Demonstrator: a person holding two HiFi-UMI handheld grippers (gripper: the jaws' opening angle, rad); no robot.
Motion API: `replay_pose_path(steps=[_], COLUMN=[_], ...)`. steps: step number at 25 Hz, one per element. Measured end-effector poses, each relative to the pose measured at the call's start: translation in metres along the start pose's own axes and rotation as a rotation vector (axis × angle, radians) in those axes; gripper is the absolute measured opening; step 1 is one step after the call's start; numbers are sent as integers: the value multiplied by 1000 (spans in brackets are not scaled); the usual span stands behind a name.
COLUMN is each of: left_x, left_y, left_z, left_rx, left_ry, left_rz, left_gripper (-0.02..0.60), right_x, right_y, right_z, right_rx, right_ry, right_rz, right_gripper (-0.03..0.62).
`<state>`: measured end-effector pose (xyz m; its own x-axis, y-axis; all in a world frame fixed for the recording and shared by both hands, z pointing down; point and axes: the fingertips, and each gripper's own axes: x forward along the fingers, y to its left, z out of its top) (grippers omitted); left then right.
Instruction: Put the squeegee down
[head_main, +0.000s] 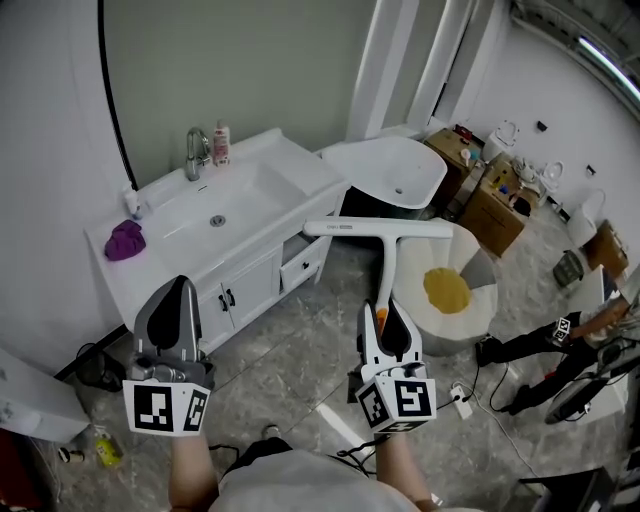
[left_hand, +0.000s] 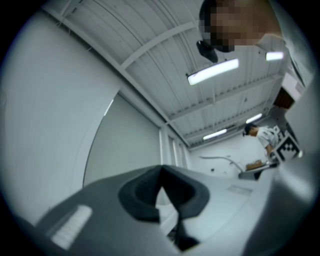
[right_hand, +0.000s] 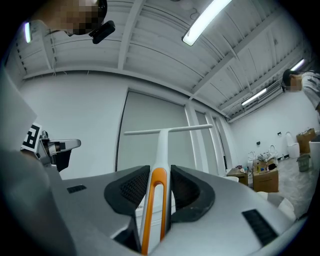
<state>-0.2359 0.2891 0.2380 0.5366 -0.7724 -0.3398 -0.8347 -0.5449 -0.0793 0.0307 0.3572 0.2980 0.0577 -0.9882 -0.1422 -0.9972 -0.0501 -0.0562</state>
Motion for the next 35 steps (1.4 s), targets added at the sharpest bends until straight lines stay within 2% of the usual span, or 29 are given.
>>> replay_pose_path(steps=[8,18,29,35], left_x=[22,70,169,229], left_y=[40,58,80,78], left_z=[-23,-56,-84,-90], left_rx=[-31,-58,-30,-16], left_ry=[16,28,14,0], left_rz=[2,-6,33,51], left_gripper=[6,6,6,6], right_x=[37,90,204,262], right_y=[21,3,-34,-63], right_z=[-12,-29,-37,-33], right_rx=[-9,-14,9,12], right_ry=[11,30,8,-1], right_rz=[-6,-32,4,38], right_gripper=[129,129,129,129])
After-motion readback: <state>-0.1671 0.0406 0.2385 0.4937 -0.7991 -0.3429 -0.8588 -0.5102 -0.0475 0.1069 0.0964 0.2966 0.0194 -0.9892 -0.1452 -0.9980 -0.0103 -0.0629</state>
